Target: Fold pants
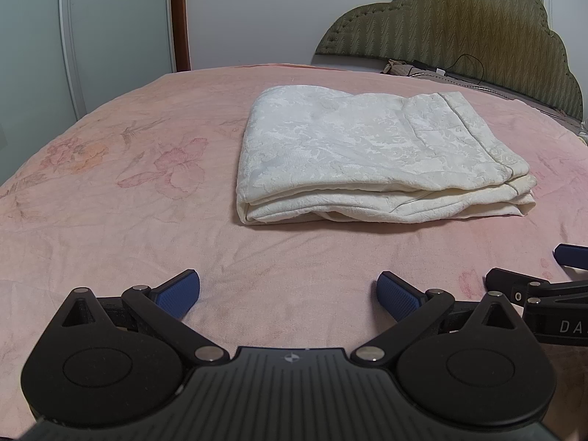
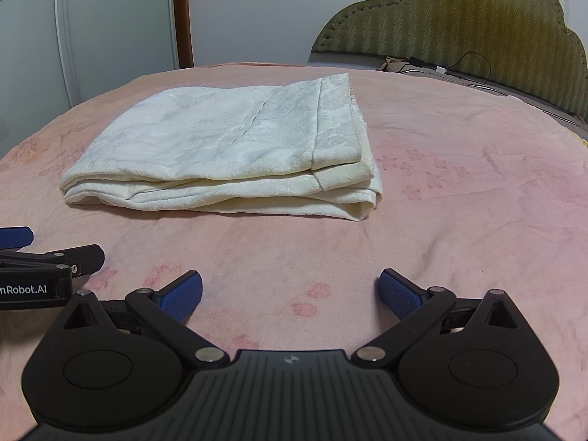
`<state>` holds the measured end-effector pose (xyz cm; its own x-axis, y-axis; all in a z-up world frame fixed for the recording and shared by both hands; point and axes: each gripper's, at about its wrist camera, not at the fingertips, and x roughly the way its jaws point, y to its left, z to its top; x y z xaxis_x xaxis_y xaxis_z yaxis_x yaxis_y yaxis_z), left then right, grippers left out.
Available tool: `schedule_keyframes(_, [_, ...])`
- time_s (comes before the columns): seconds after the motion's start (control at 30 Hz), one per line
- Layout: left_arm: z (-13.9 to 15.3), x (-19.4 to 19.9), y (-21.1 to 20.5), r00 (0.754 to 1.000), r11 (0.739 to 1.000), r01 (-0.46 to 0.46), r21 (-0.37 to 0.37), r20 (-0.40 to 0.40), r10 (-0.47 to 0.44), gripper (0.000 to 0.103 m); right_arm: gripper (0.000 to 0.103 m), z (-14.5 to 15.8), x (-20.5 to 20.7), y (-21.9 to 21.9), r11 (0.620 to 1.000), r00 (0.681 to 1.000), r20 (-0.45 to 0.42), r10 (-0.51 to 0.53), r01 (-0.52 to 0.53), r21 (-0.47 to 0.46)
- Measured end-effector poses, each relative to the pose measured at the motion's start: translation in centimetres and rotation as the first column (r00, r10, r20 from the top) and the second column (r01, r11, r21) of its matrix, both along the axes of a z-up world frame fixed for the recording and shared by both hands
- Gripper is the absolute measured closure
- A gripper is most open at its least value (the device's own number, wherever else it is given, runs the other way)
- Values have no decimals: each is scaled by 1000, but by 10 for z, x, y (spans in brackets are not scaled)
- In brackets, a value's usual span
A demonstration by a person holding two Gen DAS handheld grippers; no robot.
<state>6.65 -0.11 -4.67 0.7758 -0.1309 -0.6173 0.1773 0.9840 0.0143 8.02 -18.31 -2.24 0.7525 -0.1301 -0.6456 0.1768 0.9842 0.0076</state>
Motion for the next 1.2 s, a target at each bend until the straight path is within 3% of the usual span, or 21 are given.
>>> schedule_keyframes(1.2, [1, -1, 3, 1000, 1000, 14, -17, 2, -14, 0, 0, 0, 0, 0, 1000, 1000, 0, 0, 0, 1])
